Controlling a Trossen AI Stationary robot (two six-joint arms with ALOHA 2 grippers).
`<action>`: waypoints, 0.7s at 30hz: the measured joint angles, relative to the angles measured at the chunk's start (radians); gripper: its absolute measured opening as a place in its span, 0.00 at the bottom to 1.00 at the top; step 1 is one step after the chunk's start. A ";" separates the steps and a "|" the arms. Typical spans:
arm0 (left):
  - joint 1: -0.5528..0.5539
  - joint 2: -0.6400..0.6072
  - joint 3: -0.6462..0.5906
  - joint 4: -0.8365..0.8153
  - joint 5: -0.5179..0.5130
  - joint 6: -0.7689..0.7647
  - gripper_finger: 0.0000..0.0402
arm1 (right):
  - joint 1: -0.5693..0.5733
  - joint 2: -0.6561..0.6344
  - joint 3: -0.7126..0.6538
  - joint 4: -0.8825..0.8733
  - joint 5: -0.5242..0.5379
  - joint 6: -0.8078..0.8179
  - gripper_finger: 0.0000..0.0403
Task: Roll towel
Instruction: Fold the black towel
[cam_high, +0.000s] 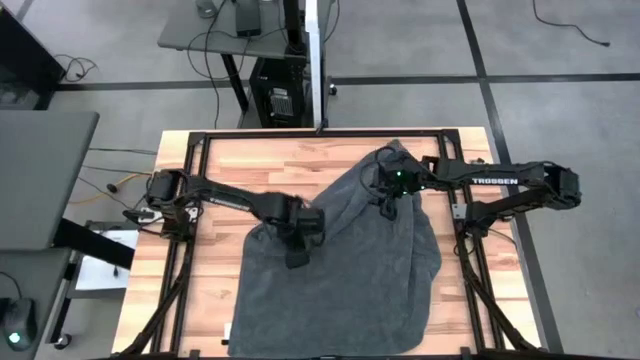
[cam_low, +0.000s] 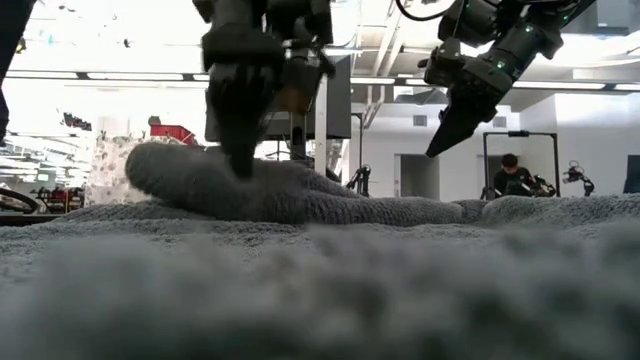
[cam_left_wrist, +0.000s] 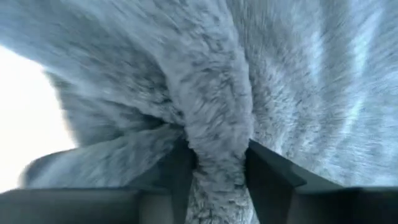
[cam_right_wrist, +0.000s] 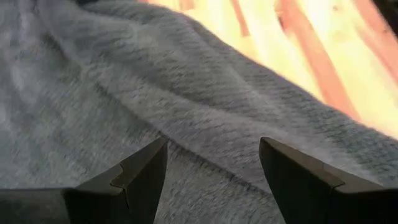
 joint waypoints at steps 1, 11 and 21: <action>0.018 -0.020 0.028 -0.023 -0.008 0.009 0.36 | 0.005 0.000 0.000 -0.005 0.000 0.013 0.62; 0.295 -0.099 -0.031 0.041 0.120 0.067 0.39 | 0.065 0.000 0.000 -0.016 -0.001 0.183 0.62; 0.347 -0.098 -0.341 0.086 0.382 0.135 0.39 | 0.146 0.000 -0.005 -0.051 0.010 0.292 0.62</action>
